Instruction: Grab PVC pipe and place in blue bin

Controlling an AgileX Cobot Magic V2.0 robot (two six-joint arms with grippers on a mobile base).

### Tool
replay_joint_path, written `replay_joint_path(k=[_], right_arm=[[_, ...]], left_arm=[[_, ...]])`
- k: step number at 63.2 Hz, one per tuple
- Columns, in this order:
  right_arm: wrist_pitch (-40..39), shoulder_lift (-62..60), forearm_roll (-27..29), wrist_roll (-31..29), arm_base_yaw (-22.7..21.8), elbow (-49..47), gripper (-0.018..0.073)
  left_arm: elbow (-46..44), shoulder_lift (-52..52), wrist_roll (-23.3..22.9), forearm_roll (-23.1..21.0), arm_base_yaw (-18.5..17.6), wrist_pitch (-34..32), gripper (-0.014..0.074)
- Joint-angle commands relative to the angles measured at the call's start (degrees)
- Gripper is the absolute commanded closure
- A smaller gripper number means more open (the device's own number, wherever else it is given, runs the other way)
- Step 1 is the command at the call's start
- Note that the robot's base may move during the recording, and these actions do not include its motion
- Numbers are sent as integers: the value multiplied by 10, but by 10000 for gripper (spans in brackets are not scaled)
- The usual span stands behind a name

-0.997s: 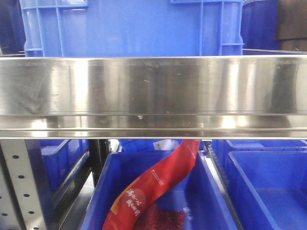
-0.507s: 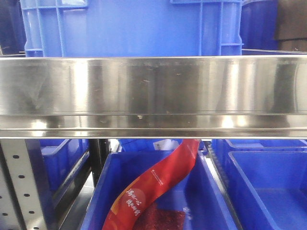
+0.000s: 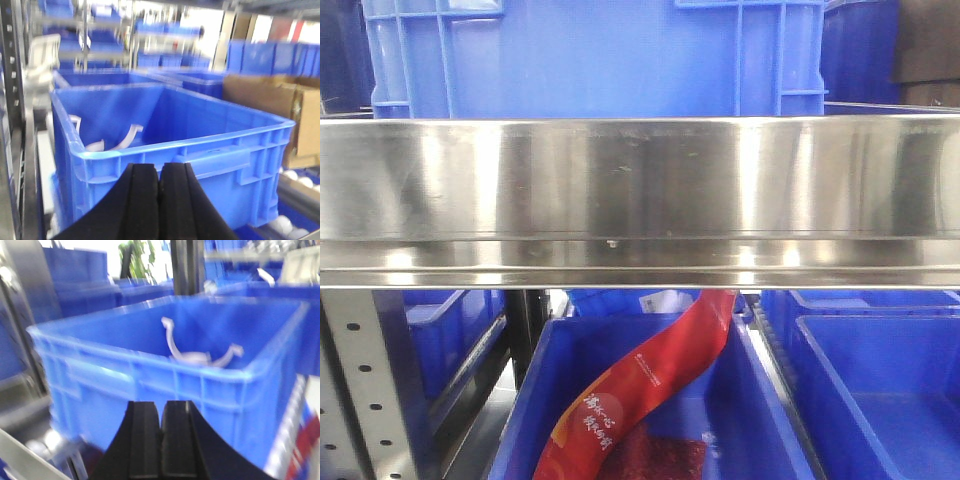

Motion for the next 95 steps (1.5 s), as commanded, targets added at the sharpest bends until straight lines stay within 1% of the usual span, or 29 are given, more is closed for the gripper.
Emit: replay_joint_path(k=[1, 15, 43, 55, 67, 73, 77, 80, 82, 84, 86, 95], right_arm=[[-43, -9, 6, -1, -2, 1, 728], [-78, -12, 6, -1, -2, 1, 728], [-84, -12, 7, -1, -2, 1, 728], [-69, -12, 7, -1, -2, 1, 728], [-70, -20, 8, -1, -4, 25, 728], [-93, -46, 26, -1, -24, 63, 728], [-112, -72, 63, -6, -41, 101, 728], [-116, -98, 92, -45, -64, 130, 728], [-116, -119, 102, -80, -83, 154, 728], [-118, -132, 110, -99, -96, 171, 728], [-120, -148, 113, -113, -110, 190, 728], [-120, -223, 113, -113, -171, 269, 728]], left_arm=[[18, -11, 0, -2, -1, -49, 707], [19, -11, 0, -2, -1, -49, 707], [19, -11, 0, -2, -1, -51, 707], [19, -11, 0, -2, -1, -51, 707], [19, -11, 0, -2, -1, -51, 707], [19, -11, 0, -2, -1, -52, 707], [19, -11, 0, -2, -1, -52, 707], [19, -11, 0, -2, -1, -52, 707], [19, -11, 0, -2, -1, -52, 707], [19, -11, 0, -2, -1, -52, 707], [19, -11, 0, -2, -1, -52, 707], [19, -11, 0, -2, -1, -53, 707]])
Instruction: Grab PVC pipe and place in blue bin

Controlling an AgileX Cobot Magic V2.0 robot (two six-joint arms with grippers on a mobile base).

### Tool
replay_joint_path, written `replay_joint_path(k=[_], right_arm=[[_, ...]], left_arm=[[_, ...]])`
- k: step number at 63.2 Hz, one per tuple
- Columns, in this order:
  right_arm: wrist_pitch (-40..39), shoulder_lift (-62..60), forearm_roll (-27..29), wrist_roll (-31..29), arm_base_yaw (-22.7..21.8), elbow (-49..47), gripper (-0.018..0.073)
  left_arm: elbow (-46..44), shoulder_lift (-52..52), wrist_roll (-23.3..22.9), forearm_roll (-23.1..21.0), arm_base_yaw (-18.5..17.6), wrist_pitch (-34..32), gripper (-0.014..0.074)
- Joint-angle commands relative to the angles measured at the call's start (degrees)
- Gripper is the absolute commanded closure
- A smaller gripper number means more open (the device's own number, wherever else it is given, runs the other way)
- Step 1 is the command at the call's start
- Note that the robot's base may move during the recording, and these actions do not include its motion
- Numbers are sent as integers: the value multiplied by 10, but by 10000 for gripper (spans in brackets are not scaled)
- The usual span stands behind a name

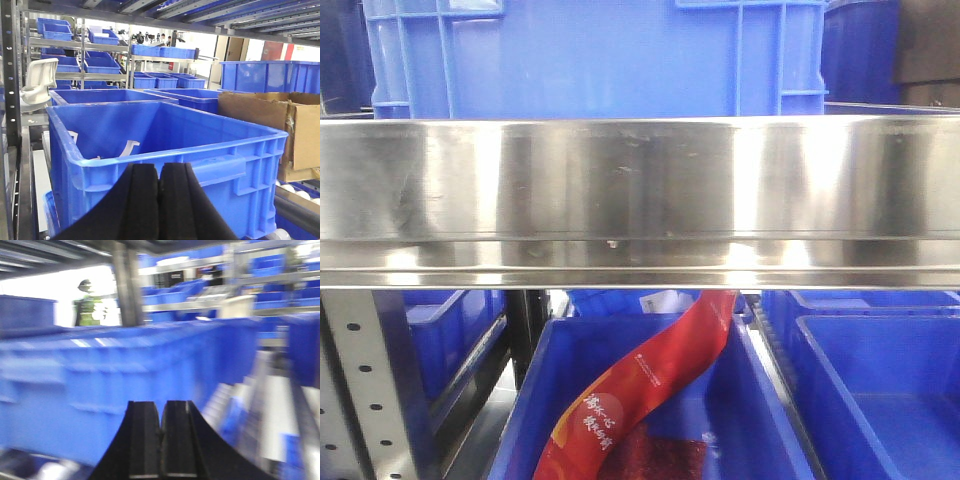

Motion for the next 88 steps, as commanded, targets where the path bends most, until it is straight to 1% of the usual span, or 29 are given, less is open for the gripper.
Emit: replay_joint_path(k=[1, 6, 10, 17, 20, 23, 26, 30, 36, 39, 88], right_arm=[[-12, -42, 6, -11, -37, 43, 728], [2, -81, 6, -11, -76, 86, 728], [11, -106, 6, -11, -97, 116, 728], [11, -143, 6, -11, -121, 161, 728], [11, -157, 4, -11, -126, 161, 728], [60, -175, -3, -11, -130, 161, 728], [83, -195, -13, -11, -134, 161, 728], [103, -217, -25, -11, -137, 161, 728], [108, -262, -44, -11, -141, 161, 728], [115, -265, -49, -11, -143, 161, 728], [119, -265, -49, -11, -145, 161, 728]], left_arm=[[0, -4, 0, -1, -1, -13, 707], [0, -4, 0, -1, -1, -14, 707], [0, -4, 0, -1, -1, -14, 707], [0, -4, 0, -1, -1, -14, 707], [0, -4, 0, -1, -1, -14, 707], [0, -4, 0, -1, -1, -14, 707], [0, -4, 0, -1, -1, -14, 707], [0, -4, 0, -1, -1, -14, 707], [0, -4, 0, -1, -1, -14, 707], [0, -4, 0, -1, -1, -14, 707], [0, -4, 0, -1, -1, -18, 707]])
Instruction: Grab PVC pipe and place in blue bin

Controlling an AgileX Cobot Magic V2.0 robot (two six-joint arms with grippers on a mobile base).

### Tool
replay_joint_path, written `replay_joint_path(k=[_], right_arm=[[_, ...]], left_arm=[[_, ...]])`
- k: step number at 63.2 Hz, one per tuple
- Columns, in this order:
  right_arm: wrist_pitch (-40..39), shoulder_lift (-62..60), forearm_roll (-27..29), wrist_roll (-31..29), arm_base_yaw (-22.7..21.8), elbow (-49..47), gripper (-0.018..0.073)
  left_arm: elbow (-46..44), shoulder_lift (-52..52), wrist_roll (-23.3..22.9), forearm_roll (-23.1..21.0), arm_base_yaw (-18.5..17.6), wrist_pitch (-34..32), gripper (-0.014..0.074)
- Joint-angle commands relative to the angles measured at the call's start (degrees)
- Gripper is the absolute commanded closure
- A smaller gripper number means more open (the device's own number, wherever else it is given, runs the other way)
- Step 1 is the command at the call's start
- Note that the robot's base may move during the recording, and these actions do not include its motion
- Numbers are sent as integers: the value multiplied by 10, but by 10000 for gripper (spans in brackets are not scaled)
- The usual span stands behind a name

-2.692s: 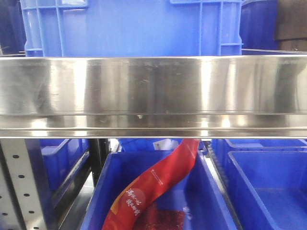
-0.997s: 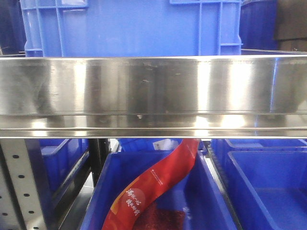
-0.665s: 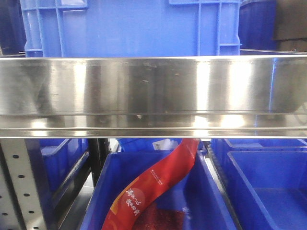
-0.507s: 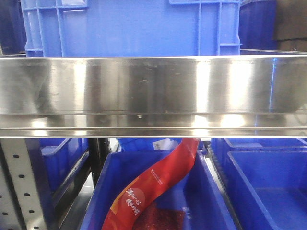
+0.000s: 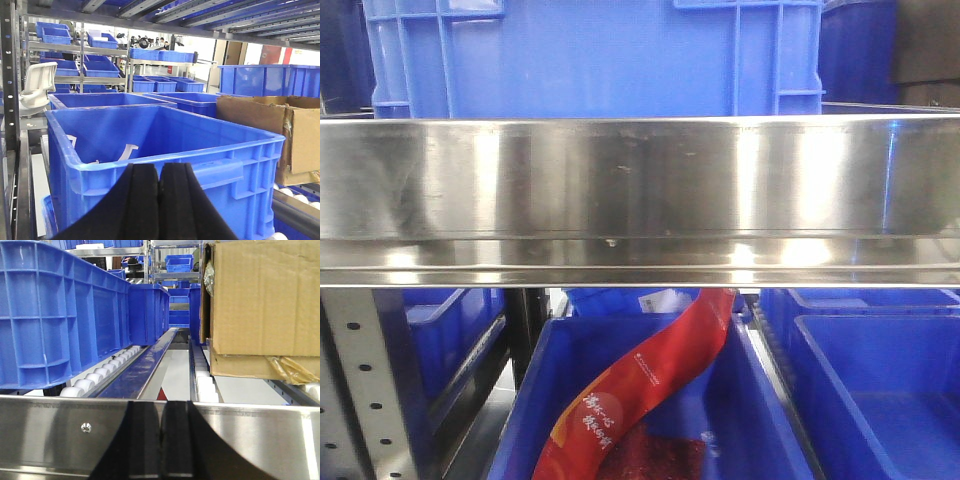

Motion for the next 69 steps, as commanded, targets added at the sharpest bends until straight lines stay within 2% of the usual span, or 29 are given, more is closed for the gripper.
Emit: replay_joint_path(k=[1, 38, 49, 69], right_arm=[[-6, -1, -5, -5, -2, 0, 728], [-6, -1, -5, -5, -2, 0, 728], [-6, -1, -5, -5, -2, 0, 728], [-6, -1, -5, -5, -2, 0, 728]], left_arm=[[0, -4, 0, -1, -1, -12, 707], [3, -5, 0, 6, 3, -11, 707], [90, -72, 0, -2, 53, -11, 707], [285, -309, 0, -2, 172, -11, 707]])
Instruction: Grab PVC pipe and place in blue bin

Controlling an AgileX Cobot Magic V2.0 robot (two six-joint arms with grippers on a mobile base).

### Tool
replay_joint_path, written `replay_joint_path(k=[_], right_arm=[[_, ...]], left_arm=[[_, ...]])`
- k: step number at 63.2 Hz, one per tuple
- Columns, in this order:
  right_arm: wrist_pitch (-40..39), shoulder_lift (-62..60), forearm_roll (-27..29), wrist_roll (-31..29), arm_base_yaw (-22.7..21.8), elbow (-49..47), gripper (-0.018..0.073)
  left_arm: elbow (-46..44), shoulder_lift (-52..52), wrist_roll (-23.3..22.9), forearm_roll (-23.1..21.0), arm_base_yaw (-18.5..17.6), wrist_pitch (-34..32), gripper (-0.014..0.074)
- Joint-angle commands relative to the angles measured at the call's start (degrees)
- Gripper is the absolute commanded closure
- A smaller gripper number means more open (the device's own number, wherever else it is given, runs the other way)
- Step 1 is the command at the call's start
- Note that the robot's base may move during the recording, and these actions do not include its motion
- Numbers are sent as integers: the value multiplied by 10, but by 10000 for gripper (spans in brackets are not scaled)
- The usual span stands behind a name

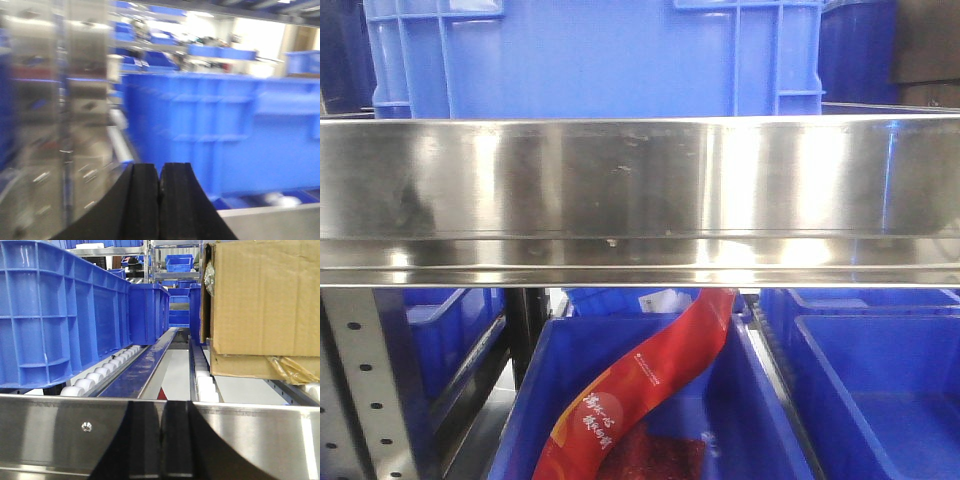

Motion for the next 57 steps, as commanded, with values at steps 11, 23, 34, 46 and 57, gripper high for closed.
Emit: replay_joint_path(k=[11, 23, 34, 46, 57], right_arm=[[-6, -1, -3, -4, -2, 0, 728], [-6, -1, -3, -4, -2, 0, 728], [-6, -1, -3, -4, -2, 0, 728], [-6, -1, -3, -4, -2, 0, 728], [-6, -1, -3, -4, -2, 0, 728]], left_arm=[[87, -82, 0, -33, 91, 3, 707], [100, -82, 0, -49, 128, 0, 707], [100, -82, 0, -50, 133, 7, 707], [100, -82, 0, -50, 133, 7, 707], [100, -82, 0, -50, 133, 7, 707]])
